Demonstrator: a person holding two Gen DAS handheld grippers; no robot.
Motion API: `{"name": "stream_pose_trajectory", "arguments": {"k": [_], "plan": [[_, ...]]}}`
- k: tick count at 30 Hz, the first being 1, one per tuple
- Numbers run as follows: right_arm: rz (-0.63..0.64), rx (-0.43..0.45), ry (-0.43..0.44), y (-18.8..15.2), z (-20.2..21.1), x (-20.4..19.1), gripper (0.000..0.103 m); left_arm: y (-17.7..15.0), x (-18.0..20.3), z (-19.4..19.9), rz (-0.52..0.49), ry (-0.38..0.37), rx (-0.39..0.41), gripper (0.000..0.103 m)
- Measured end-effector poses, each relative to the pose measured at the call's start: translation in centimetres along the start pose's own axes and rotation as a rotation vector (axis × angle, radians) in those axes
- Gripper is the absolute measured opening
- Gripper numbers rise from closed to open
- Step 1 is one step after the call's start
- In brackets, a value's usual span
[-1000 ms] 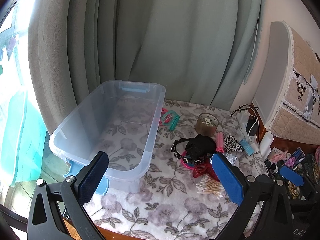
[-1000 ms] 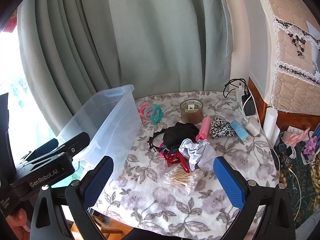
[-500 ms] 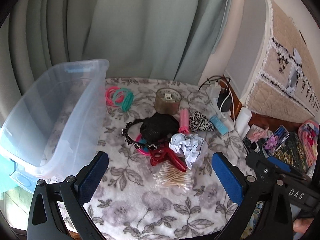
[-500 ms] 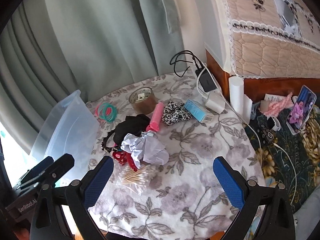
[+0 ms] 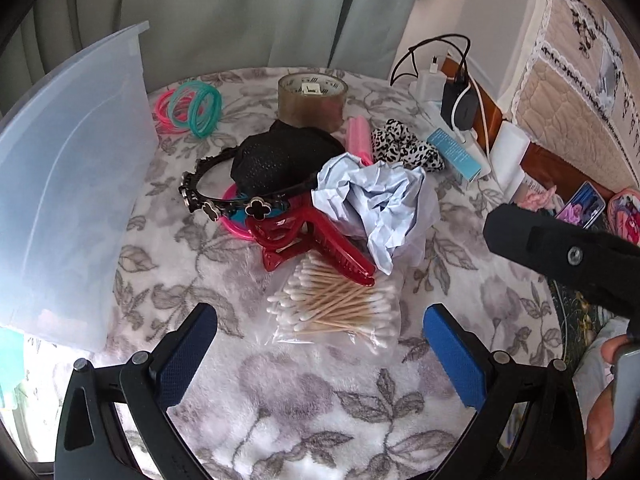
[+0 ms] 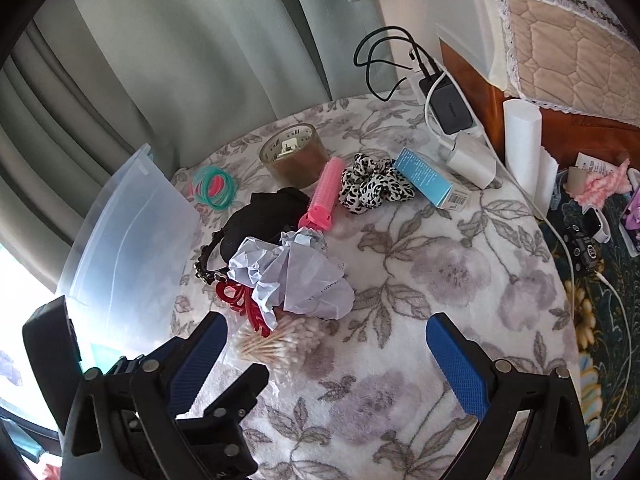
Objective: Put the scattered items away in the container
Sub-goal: 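Lower the left gripper onto the cotton swab bag while the right gripper closes on crumpled paper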
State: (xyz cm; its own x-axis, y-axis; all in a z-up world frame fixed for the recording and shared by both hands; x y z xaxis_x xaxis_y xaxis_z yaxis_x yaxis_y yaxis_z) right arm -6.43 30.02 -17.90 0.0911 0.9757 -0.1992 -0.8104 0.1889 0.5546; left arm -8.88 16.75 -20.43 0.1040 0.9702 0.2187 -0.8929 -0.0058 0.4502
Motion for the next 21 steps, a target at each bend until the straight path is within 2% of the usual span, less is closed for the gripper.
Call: {"name": "stream_pose_trajectory", "arguments": {"k": [7, 14, 21], "plan": [[-0.038, -0.044, -0.004, 0.4, -2.7, 2.1, 0.101, -0.7, -0.3, -2.6, -0.008, 0.014, -0.065, 0.103], [0.012, -0.079, 0.048, 1.4, -5.4, 0.6, 0.098, -0.6, -0.2, -3.9, 0.020, -0.010, -0.091, 0.103], [-0.012, -0.098, 0.136, 2.4, -8.0, 0.6, 0.091, -0.3, -0.3, -4.2, 0.011, -0.030, -0.103, 0.102]]}}
Point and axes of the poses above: each gripper's, at about its wrist camera, not at the fingertips, and z roughly against the way its jaws point, x to its right, y to its top, the point moved 7 cm from there along -z, roughly the way its jaws point, and after that the axes turned 14 degrees about z, right-handed, at the moved point
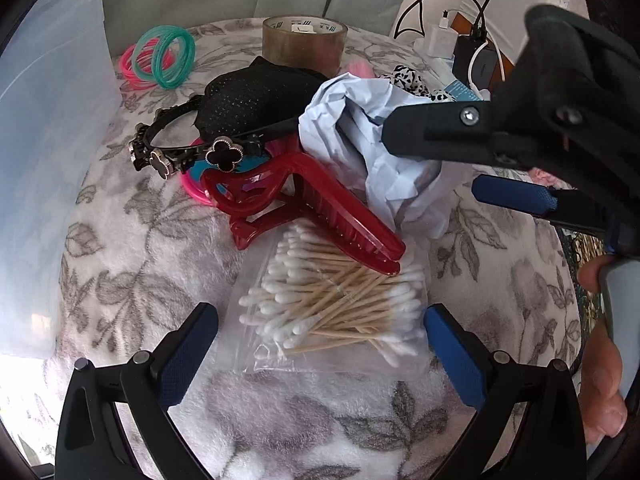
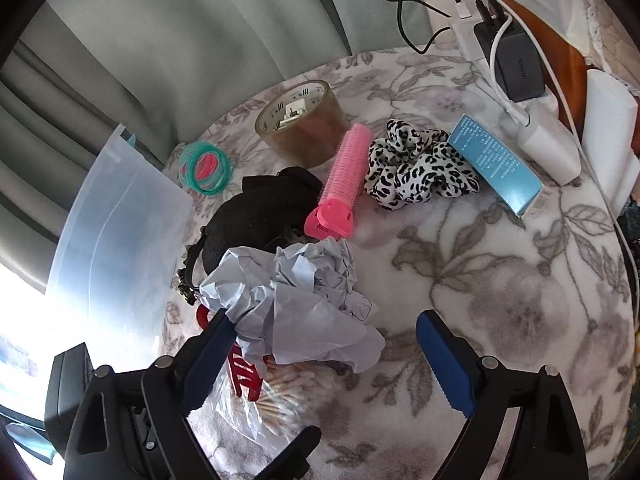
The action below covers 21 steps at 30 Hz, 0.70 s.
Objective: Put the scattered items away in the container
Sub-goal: 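Lower the left gripper onto the cotton swab bag while the right gripper closes on crumpled paper, then lift the swab bag with the left gripper while the right gripper carries the paper toward the box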
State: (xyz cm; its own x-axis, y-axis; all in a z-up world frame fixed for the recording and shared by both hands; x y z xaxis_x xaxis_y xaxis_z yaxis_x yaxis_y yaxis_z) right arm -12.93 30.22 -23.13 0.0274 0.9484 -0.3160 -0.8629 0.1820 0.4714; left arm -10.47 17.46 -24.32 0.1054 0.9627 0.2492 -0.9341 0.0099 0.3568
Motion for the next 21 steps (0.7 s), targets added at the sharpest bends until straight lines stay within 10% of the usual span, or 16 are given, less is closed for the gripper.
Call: {"name": "stream_pose_trajectory", "arguments": {"k": [9, 21], "plan": [[-0.024, 0.006, 0.092, 0.4, -0.5, -1.0, 0.064, 0.2, 0.4, 0.6, -0.015, -0.046, -0.008, 0.082], [-0.069, 0.062, 0.061, -0.4, 2.1, 0.8, 0.059, -0.1, -0.3, 2.8, 0.013, -0.121, 0.001, 0.071]]}}
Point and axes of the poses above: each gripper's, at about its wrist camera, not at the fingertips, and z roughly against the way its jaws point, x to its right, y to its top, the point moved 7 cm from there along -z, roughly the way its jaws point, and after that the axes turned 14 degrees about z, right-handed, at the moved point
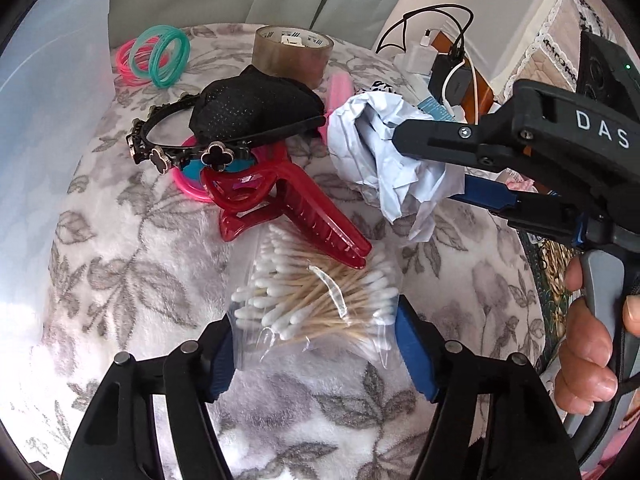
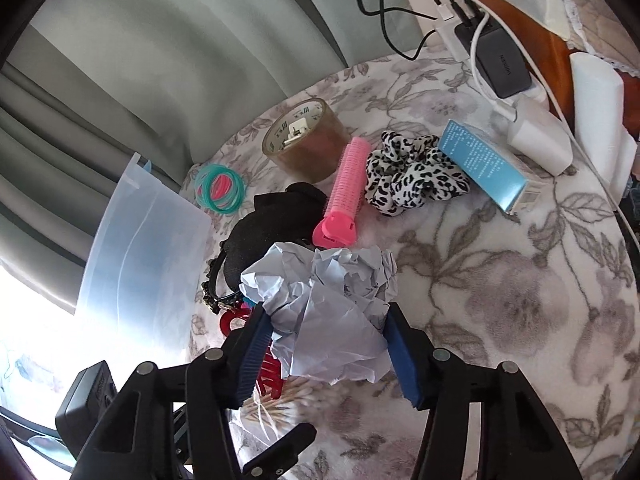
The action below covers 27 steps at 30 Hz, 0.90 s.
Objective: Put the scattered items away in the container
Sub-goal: 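Lift the swab bag with the left gripper while the right gripper carries the paper toward the box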
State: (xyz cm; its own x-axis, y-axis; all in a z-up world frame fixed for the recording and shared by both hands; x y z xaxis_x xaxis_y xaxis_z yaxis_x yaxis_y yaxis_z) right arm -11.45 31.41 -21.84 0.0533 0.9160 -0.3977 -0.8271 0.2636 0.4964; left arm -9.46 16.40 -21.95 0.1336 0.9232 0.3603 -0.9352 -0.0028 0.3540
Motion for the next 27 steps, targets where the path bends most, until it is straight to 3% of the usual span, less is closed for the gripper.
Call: {"name": "stream_pose_trajectory", "arguments": {"k": [10, 17, 27], "plan": [[-0.037, 0.053, -0.006, -1.0, 3.1, 0.5, 0.059, -1.9, 1.9, 4.1, -0.084, -0.015, 0.099, 0.071], [-0.029, 0.123, -0.008, -1.0, 6.5, -0.5, 0.059, -0.9, 2.8, 7.0, -0.136, -0.022, 0.226, 0.071], [0.034, 0.246, -0.006, -0.6, 12.6, -4.3, 0.059, 0.1, 2.6, 14.6, -0.140, -0.031, 0.421, 0.071]]}}
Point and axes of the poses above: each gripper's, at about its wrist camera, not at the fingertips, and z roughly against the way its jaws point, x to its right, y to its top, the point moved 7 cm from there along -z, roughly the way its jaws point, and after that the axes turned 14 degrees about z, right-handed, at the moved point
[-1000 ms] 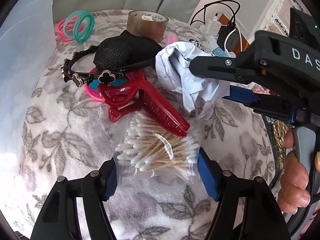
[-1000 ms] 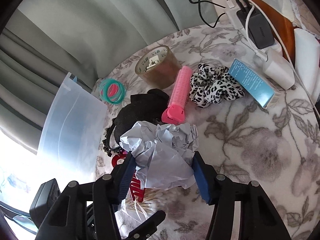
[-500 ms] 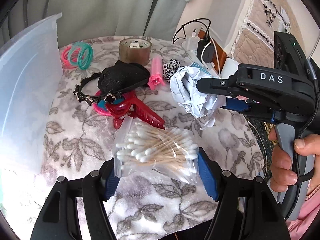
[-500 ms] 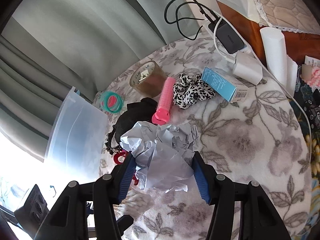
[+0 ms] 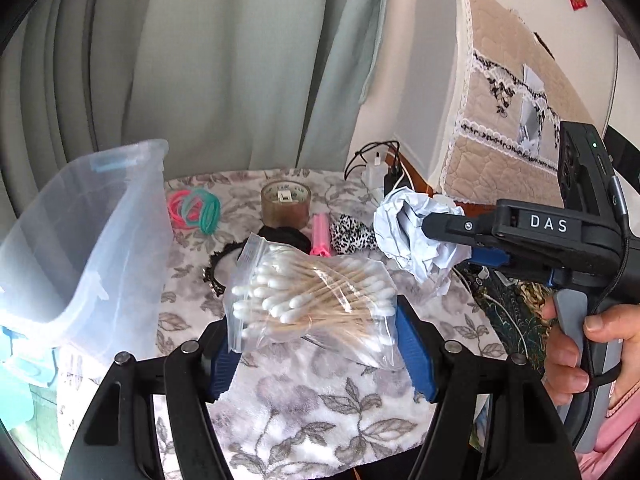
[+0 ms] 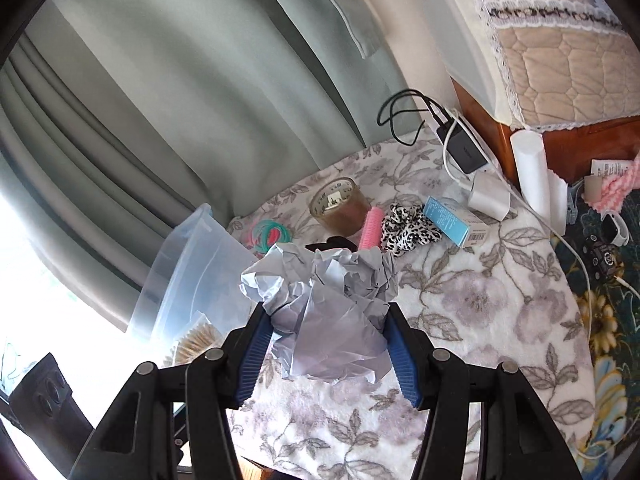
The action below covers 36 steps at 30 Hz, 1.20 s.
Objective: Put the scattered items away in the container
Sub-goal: 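Lift the swab bag with the left gripper while the right gripper carries the paper toward the box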
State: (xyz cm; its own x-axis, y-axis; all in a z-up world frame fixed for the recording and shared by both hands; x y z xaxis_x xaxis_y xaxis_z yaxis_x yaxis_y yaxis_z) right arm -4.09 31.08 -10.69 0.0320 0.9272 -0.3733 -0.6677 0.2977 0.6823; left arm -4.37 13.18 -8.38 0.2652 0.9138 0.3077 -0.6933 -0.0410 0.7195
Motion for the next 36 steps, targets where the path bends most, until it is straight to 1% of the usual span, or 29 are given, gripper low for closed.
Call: {"name": "stream_pose_trajectory", "arguments": {"k": [6, 9, 13, 17, 22, 25, 27, 36], "plan": [[0.069, 0.066, 0.025, 1.5, 2.6, -4.2, 0.059, 2.5, -2.2, 4.5, 0.026, 0.032, 0.121, 0.071], [0.113, 0.086, 0.049, 2.3, 3.3, -6.7, 0.059, 3.9, -4.1, 6.9, 0.054, 0.068, 0.186, 0.071], [0.188, 0.088, 0.084, 3.0, 3.0, -10.6, 0.059, 5.6, -7.6, 10.0, 0.121, 0.132, 0.275, 0.071], [0.266, 0.071, 0.128, 2.9, 1.7, -14.8, 0.059, 6.4, -11.0, 12.1, 0.181, 0.196, 0.323, 0.071], [0.349, 0.037, 0.176, 1.9, -0.3, -19.4, 0.059, 6.1, -14.9, 13.6, 0.235, 0.264, 0.340, 0.071], [0.380, 0.013, 0.193, 1.3, -1.5, -20.9, 0.059, 5.8, -16.8, 13.8, 0.257, 0.296, 0.337, 0.071], [0.394, -0.001, 0.197, 0.9, -2.1, -21.6, 0.059, 5.6, -18.0, 13.8, 0.275, 0.305, 0.328, 0.071], [0.429, -0.065, 0.223, 0.6, -6.0, -24.3, 0.059, 5.6, -22.3, 11.1, 0.335, 0.356, 0.285, 0.071]]}}
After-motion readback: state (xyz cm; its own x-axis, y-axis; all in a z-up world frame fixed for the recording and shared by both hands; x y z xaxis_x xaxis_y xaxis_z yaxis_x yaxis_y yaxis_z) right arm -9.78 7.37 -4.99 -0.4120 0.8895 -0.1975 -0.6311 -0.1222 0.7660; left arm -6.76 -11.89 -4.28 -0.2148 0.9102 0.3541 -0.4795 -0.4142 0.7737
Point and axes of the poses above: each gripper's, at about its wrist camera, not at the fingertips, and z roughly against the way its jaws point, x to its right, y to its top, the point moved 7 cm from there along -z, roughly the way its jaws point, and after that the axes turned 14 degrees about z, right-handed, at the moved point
